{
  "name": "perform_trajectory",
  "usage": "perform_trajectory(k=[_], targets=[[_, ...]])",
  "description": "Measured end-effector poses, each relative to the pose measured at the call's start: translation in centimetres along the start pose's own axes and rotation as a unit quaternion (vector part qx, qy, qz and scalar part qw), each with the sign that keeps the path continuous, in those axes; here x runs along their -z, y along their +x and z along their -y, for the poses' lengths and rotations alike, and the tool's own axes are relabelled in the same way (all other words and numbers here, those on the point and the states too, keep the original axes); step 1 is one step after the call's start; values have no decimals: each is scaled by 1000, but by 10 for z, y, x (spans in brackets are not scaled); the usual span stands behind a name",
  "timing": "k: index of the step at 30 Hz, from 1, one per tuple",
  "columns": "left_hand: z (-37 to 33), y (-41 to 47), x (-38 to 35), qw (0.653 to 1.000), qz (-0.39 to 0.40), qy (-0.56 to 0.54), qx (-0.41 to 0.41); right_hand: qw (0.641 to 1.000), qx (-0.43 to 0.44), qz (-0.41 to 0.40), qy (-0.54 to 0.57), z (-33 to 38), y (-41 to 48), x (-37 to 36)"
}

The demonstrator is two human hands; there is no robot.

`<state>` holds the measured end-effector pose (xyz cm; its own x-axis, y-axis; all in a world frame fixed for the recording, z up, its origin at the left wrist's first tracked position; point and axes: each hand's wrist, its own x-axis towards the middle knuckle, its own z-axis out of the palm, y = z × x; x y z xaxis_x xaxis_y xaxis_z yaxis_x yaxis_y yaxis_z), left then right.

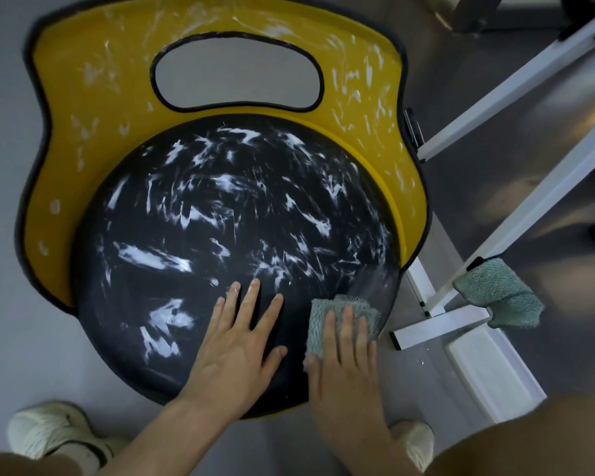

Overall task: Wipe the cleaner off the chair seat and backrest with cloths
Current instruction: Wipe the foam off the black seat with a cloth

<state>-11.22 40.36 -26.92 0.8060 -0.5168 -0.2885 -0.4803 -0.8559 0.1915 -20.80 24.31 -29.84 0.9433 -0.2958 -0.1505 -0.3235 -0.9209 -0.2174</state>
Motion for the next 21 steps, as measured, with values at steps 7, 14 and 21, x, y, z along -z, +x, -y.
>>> perform_trajectory(k=[7, 14, 21], targets=[[5, 1, 0, 1000, -1, -1, -13, 1000, -28, 9, -12, -21, 73, 17], [1, -1, 15, 1000, 16, -12, -7, 999, 34, 33, -16, 25, -18, -1], [-2, -2, 20, 999, 44, 2, -5, 996, 43, 68, -39, 13, 11, 6]])
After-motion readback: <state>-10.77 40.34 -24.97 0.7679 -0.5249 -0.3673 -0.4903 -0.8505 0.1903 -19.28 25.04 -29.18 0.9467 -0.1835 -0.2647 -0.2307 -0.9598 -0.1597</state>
